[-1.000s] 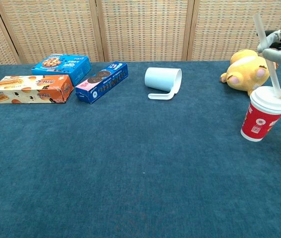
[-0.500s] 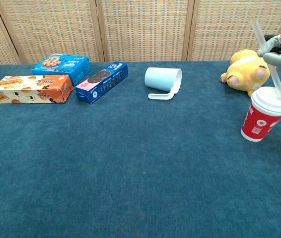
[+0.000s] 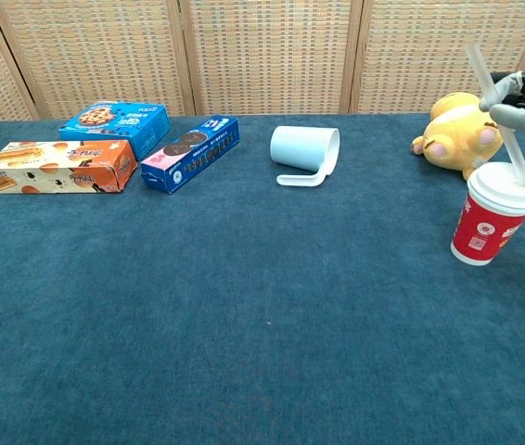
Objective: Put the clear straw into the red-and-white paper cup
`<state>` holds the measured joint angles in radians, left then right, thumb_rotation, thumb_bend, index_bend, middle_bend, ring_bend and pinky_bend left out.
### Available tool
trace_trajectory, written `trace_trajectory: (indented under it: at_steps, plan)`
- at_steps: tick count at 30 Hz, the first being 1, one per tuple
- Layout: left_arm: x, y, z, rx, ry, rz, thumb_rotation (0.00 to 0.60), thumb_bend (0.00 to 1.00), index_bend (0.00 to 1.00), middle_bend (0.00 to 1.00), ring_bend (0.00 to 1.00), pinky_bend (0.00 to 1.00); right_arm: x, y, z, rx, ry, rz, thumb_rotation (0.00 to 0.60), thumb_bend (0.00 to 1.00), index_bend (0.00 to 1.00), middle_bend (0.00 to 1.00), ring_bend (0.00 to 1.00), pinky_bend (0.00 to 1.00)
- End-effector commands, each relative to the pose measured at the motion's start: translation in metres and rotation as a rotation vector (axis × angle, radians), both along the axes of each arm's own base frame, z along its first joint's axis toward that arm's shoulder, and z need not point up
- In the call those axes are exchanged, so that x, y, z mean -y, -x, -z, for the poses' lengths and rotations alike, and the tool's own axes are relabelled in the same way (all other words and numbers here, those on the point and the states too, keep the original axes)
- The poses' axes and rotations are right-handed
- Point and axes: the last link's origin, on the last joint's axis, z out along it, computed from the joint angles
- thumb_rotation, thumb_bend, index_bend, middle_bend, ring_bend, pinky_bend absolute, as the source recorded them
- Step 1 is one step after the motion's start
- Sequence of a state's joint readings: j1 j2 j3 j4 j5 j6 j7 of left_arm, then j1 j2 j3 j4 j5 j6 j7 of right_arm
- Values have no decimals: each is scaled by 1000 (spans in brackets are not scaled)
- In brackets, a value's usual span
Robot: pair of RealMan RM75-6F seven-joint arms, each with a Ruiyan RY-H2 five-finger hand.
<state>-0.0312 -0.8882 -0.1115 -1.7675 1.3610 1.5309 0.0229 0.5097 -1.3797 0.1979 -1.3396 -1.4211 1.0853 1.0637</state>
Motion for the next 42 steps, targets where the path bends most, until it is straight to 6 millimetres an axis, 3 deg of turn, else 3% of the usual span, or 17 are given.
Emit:
trace_trajectory:
  at_steps: [1, 27, 42]
  plan:
    - [0, 0, 0, 1, 2, 0, 600, 55, 0, 0, 0, 0, 0, 2, 1, 4, -6, 8, 600, 593, 716, 71, 0, 0]
    - [-3, 0, 6, 3, 20, -3, 600, 55, 0, 0, 0, 0, -2, 20, 12, 8, -52, 40, 600, 593, 716, 60, 0, 0]
    - [-3, -1, 6, 3, 24, 0, 600, 55, 0, 0, 0, 0, -4, 17, 10, 183, -84, 61, 600, 594, 716, 56, 0, 0]
